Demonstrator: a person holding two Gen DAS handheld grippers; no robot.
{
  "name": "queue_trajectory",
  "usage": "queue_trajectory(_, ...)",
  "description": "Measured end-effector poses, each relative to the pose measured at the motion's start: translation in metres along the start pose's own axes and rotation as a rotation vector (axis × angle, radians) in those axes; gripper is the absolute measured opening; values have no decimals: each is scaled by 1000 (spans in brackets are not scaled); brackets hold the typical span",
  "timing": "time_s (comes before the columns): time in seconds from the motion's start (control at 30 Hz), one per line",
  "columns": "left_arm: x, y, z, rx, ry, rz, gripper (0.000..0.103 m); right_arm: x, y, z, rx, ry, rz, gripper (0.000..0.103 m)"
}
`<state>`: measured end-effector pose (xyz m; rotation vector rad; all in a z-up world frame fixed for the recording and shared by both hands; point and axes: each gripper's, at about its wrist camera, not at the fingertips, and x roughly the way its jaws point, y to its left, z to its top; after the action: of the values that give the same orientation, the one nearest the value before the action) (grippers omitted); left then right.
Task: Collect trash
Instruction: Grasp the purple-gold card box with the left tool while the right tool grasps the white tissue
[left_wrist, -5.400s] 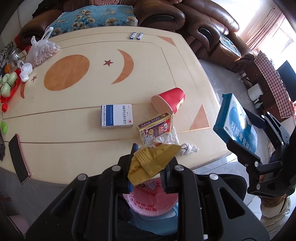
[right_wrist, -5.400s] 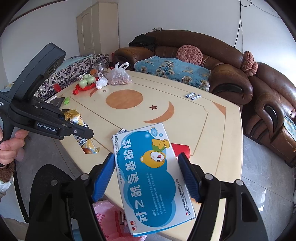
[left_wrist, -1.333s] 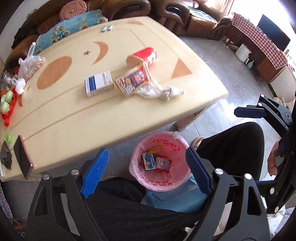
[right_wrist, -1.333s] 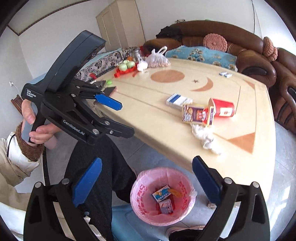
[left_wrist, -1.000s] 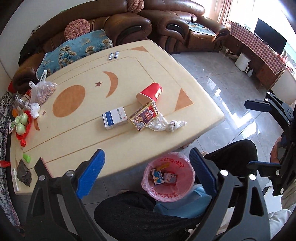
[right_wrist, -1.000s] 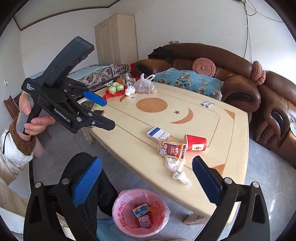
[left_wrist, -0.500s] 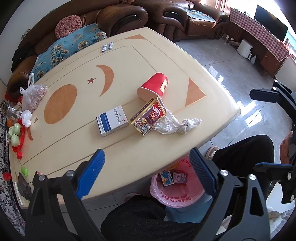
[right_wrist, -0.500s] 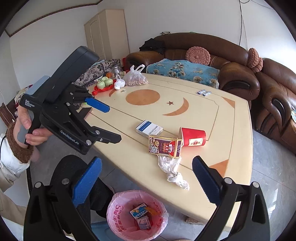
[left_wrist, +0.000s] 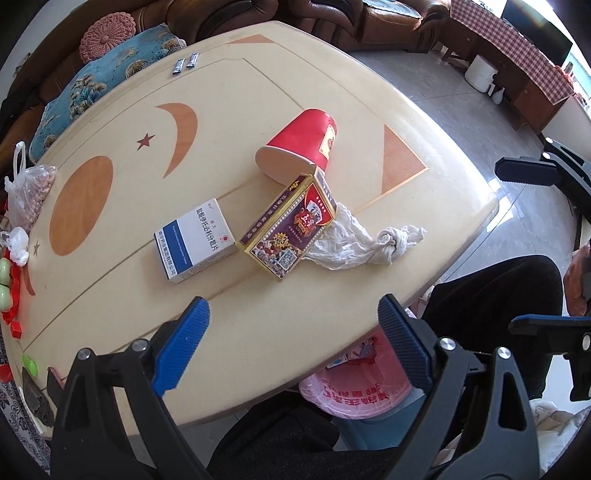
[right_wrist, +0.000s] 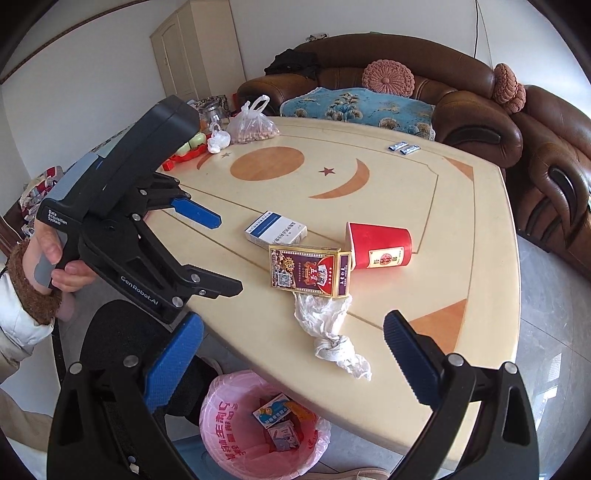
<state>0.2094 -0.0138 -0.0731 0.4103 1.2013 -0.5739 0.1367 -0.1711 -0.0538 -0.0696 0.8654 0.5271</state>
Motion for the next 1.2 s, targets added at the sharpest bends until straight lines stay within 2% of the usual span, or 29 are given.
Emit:
queue_trajectory(0.23, 22, -1, 19, 66, 31, 9, 90, 26, -14, -1, 2, 58, 23, 96)
queue_trajectory(0.53, 53, 1, 43, 123, 72, -24, 90, 69, -21, -12, -24, 146, 65, 96)
queue_trajectory(0.7, 71, 0, 53, 153, 90, 9, 90, 93, -22, -20, -37, 198, 82, 96)
queue_trajectory(0.87, 85, 4, 63, 175, 112, -7, 90, 112, -25, -24, -49, 225, 89, 96)
queue_trajectory(1.1, 110, 7, 73, 193, 164, -71, 90, 134, -29, -25, -51, 244, 85, 96)
queue_trajectory(1.17, 115, 6, 73, 203, 177, -80, 90, 139, -30, -26, -53, 249, 86, 90)
queue_trajectory(1.2, 117, 5, 73, 210, 179, -85, 90, 143, -29, -27, -56, 255, 83, 81)
